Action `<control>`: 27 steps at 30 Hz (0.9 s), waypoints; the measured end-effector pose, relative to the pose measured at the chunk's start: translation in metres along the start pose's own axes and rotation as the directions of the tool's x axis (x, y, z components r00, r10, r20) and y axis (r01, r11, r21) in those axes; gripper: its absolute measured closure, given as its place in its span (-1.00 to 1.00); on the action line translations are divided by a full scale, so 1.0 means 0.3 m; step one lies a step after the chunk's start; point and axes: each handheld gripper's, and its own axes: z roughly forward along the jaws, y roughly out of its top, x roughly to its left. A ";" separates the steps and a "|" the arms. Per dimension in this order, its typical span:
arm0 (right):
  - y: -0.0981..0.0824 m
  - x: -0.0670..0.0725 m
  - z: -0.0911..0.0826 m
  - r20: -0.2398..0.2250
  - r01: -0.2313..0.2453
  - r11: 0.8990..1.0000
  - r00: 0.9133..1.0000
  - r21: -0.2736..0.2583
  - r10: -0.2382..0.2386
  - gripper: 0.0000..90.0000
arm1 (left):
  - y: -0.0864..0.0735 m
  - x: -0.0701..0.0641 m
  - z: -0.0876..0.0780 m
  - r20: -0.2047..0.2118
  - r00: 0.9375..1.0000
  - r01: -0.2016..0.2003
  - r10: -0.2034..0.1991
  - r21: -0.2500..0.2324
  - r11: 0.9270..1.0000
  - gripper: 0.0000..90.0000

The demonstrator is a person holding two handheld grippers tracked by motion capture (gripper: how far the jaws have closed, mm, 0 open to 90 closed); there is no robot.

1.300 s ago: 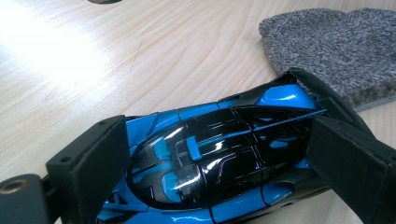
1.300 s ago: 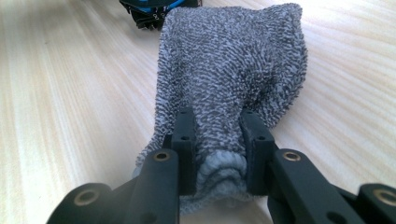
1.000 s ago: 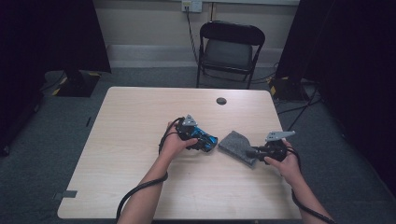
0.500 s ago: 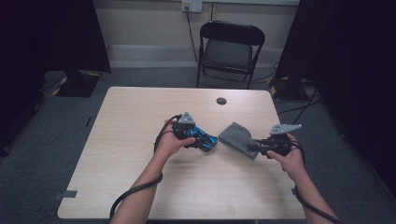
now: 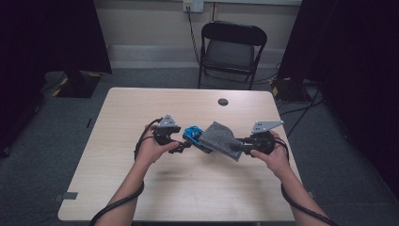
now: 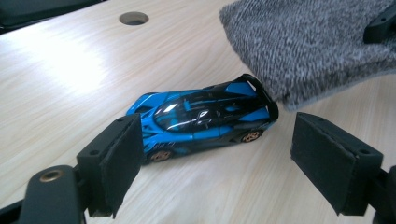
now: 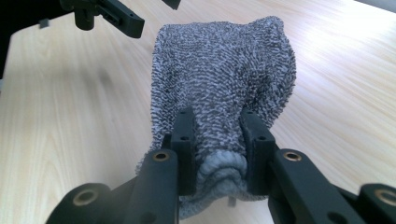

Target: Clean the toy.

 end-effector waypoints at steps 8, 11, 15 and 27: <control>0.040 0.048 0.138 -0.063 0.030 0.999 0.998 0.035 -0.027 0.57 | -0.040 0.027 -0.105 -0.040 0.999 0.003 -0.004 -0.024 1.000 -0.62; 0.051 0.069 0.169 -0.087 0.040 0.999 0.996 0.034 -0.037 0.57 | -0.058 0.039 -0.142 -0.059 0.998 0.007 -0.009 -0.031 0.999 -0.63; 0.069 0.111 0.238 -0.129 0.067 0.997 0.990 0.046 -0.061 0.57 | -0.081 0.045 -0.181 -0.069 0.997 0.013 -0.015 -0.037 0.999 -0.63; 0.069 0.195 0.460 -0.219 0.124 0.986 0.971 0.108 -0.099 0.55 | -0.174 0.049 -0.193 -0.059 0.998 0.024 -0.026 -0.033 0.999 -0.60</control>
